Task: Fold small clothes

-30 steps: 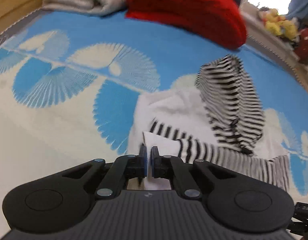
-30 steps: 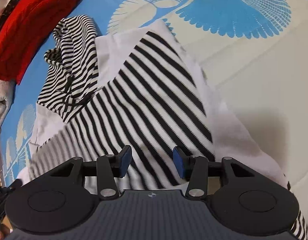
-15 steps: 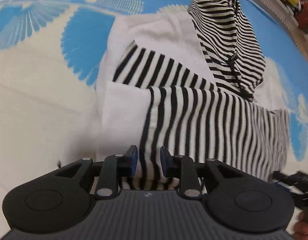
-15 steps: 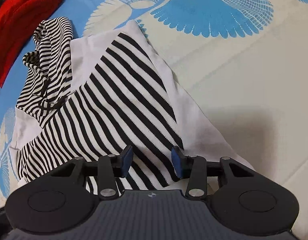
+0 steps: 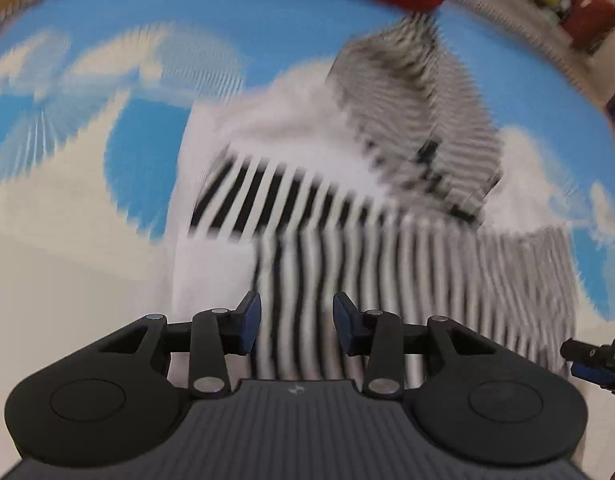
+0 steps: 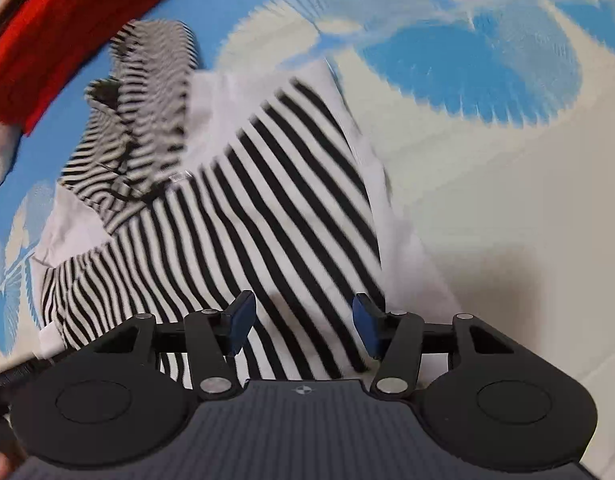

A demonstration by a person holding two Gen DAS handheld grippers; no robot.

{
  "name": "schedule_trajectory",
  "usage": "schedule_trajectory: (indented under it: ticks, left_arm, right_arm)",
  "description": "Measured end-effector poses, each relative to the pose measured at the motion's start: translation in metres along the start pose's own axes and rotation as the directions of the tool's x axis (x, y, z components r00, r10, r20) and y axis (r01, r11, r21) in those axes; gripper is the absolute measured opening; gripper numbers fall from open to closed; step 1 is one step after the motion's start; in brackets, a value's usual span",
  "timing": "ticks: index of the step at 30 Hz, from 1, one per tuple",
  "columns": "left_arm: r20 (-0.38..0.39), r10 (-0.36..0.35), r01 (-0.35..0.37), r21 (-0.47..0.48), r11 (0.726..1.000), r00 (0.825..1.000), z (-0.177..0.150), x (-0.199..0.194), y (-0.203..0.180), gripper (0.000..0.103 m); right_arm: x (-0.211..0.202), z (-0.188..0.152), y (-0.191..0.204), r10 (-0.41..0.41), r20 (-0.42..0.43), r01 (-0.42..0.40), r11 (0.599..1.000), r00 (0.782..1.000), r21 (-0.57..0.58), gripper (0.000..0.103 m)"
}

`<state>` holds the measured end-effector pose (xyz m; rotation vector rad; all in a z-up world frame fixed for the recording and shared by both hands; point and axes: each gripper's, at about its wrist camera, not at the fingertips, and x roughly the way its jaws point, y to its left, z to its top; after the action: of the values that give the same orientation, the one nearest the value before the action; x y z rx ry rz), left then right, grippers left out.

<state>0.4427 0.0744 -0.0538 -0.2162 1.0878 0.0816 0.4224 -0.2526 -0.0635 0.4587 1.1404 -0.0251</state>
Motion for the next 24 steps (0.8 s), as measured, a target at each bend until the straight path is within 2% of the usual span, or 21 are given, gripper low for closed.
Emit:
schedule_trajectory:
  ticks: [5,8,10,13,16,20,24]
  left_arm:
    - [0.106,-0.014,0.013,0.005,1.000,0.994,0.008,-0.012,-0.018,0.044]
    - [0.149,-0.017,0.017,0.005,1.000,0.989,0.011,-0.018,-0.026,0.041]
    - [0.192,-0.020,0.017,0.013,1.000,0.981,0.014,-0.026,-0.031,0.026]
    - [0.250,-0.009,-0.004,0.054,0.999,0.968,0.022,-0.033,-0.041,0.014]
    - [0.283,-0.018,-0.010,0.098,0.995,0.959,0.030,-0.037,-0.050,0.013]
    - [0.291,-0.021,-0.020,0.138,0.990,0.957,0.063,-0.020,-0.061,0.013]
    - [0.315,-0.041,-0.012,0.164,0.986,0.948,0.119,0.012,-0.073,0.013]
  right_arm:
    - [-0.030,0.006,0.009,-0.020,0.131,0.042,0.985,0.991,-0.168,0.056]
    - [-0.037,0.011,0.007,-0.046,0.171,0.084,0.971,0.984,-0.225,0.056]
    - [-0.041,0.015,0.004,-0.049,0.183,0.095,0.964,0.982,-0.250,0.056]
    - [-0.048,0.018,0.004,-0.062,0.211,0.125,0.946,0.976,-0.298,0.056]
    - [-0.051,0.022,0.004,-0.085,0.237,0.164,0.926,0.968,-0.340,0.056]
    - [-0.053,0.027,-0.001,-0.093,0.247,0.175,0.926,0.965,-0.334,0.056]
    - [-0.053,0.029,-0.009,-0.103,0.251,0.186,0.925,0.962,-0.332,0.056]
